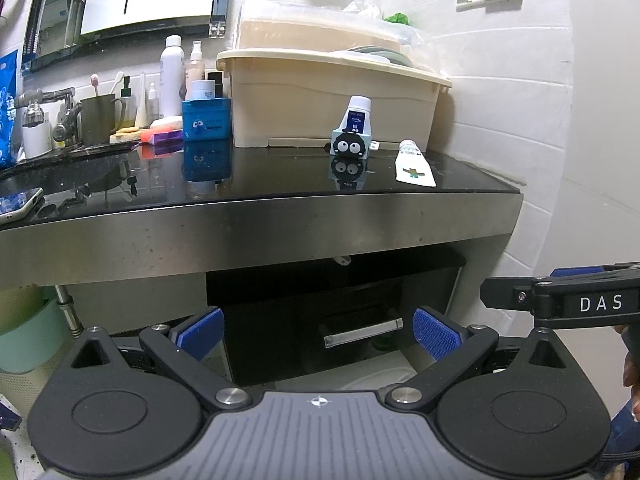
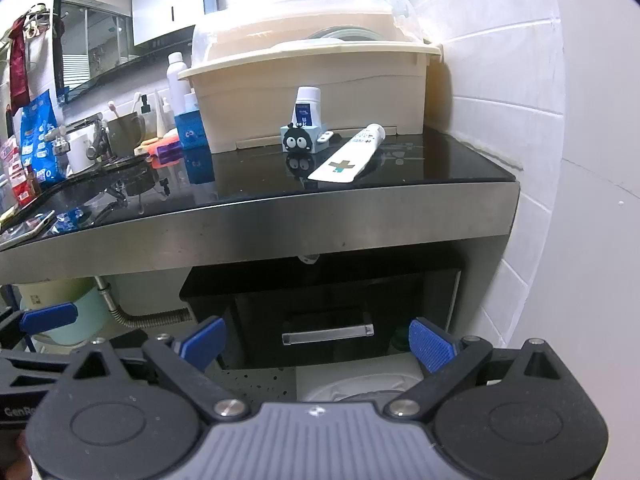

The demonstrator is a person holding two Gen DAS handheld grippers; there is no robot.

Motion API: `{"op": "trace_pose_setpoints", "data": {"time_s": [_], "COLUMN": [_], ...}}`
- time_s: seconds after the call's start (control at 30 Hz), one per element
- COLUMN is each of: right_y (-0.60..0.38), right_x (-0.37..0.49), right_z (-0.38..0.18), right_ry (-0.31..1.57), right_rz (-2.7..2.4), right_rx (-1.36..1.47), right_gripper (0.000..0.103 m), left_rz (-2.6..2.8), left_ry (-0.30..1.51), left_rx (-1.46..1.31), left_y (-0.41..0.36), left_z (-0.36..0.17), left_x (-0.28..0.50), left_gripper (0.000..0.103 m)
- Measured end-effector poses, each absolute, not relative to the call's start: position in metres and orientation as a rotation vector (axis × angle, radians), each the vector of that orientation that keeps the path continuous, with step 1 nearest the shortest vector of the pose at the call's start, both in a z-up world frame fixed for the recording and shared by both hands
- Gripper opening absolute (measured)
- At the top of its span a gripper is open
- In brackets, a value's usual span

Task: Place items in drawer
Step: 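Lower the right gripper toward the silver handle of the black drawer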

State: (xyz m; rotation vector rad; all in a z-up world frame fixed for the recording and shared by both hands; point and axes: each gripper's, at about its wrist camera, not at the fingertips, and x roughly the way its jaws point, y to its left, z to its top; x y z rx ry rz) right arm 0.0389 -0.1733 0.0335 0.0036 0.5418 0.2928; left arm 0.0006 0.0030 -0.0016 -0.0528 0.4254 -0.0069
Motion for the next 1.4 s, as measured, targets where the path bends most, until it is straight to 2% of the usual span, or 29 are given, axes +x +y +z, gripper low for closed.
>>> {"op": "trace_pose_setpoints", "data": {"time_s": [0.63, 1.4], "right_y": [-0.169, -0.172], "right_x": [0.04, 0.051], "right_z": [0.04, 0.024], "right_ry": [0.509, 0.502], "right_rz": [0.301, 0.294], "right_rx": [-0.028, -0.057], "right_gripper": [0.099, 0.099], "left_rz": [-0.019, 0.006], "left_ry": [0.403, 0.371], "left_rx": [-0.078, -0.065], "left_y": [0.01, 0.02], "left_z": [0.006, -0.008], "left_x": [-0.001, -0.005], "left_gripper": [0.102, 0.102]}}
